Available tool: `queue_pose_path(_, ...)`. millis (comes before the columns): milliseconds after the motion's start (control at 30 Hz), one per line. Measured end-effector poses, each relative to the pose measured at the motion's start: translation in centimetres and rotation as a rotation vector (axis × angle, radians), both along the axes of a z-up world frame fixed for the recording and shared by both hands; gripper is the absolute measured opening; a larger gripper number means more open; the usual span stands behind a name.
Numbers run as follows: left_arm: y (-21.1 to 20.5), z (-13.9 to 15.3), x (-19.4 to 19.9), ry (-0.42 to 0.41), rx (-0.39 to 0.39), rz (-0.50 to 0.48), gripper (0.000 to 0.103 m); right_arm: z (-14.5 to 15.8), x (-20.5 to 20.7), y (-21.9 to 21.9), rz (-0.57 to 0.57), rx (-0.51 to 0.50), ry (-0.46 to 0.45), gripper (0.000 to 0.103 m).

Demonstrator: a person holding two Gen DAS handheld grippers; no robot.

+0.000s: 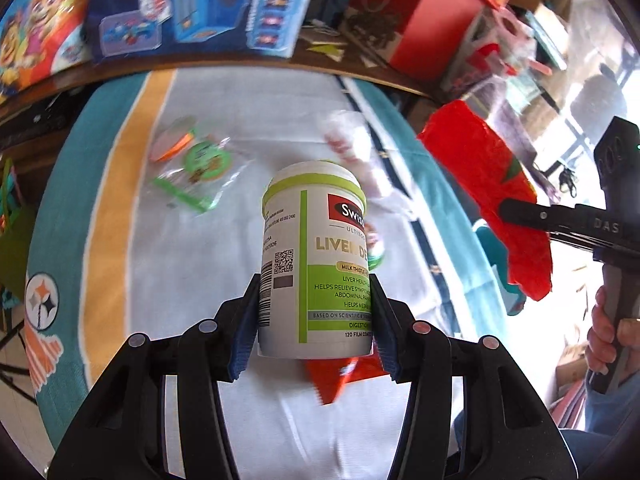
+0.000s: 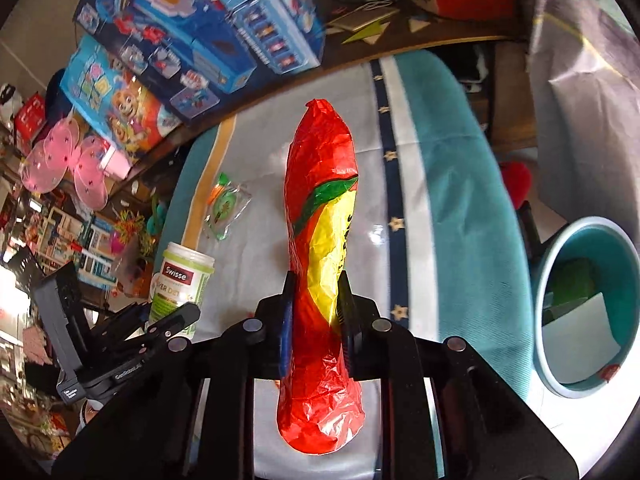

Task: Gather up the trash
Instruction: 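Carry jar and red snack to the teal bin and release both inside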

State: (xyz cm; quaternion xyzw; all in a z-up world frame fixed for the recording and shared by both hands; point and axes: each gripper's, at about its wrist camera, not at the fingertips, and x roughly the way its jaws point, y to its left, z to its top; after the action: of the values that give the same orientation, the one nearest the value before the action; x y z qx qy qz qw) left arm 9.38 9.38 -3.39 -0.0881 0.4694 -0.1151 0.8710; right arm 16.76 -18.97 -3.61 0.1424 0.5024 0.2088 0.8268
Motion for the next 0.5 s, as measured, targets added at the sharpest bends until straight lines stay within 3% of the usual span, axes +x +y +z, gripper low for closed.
queue_pose_path(500,-16.9,0.2,2.8,0.013,0.044,-0.305,0.051,-2.2,-2.6,-14.8,-0.255,0.067,0.006,0.018)
